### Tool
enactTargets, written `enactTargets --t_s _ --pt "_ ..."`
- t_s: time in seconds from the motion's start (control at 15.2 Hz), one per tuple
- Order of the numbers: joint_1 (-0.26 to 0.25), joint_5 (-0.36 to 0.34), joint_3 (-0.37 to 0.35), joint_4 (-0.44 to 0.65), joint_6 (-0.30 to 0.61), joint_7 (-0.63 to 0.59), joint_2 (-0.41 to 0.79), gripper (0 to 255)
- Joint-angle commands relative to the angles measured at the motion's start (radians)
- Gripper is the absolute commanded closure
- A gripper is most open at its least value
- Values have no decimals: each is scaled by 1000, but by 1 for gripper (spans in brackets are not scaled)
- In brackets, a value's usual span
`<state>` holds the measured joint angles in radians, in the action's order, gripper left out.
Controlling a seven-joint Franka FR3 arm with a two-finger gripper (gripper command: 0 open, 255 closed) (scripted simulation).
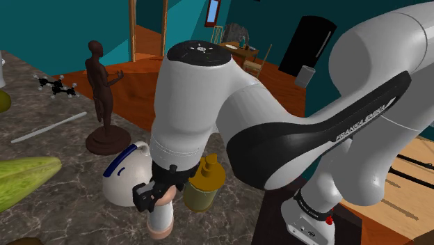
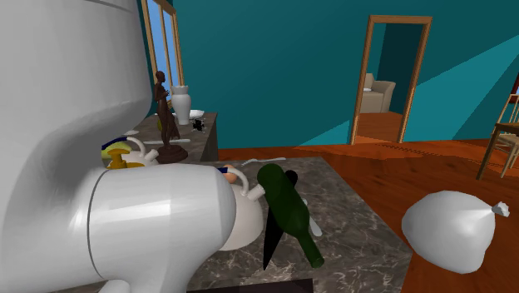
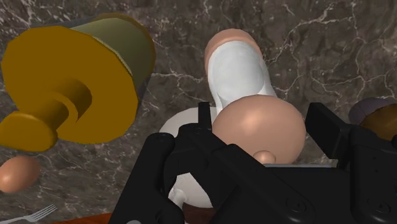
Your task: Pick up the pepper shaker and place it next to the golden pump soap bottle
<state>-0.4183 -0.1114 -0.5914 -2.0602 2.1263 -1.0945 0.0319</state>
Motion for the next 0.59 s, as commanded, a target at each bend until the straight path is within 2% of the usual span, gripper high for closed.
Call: enactTargets --t_s 0.0,0.26,0.53 --pt "-2 -12 -1 -16 28 -11 15 255" --pt "-5 -37 1 -46 80 -31 44 255" --pt "-5 -37 1 -46 80 -31 44 255"
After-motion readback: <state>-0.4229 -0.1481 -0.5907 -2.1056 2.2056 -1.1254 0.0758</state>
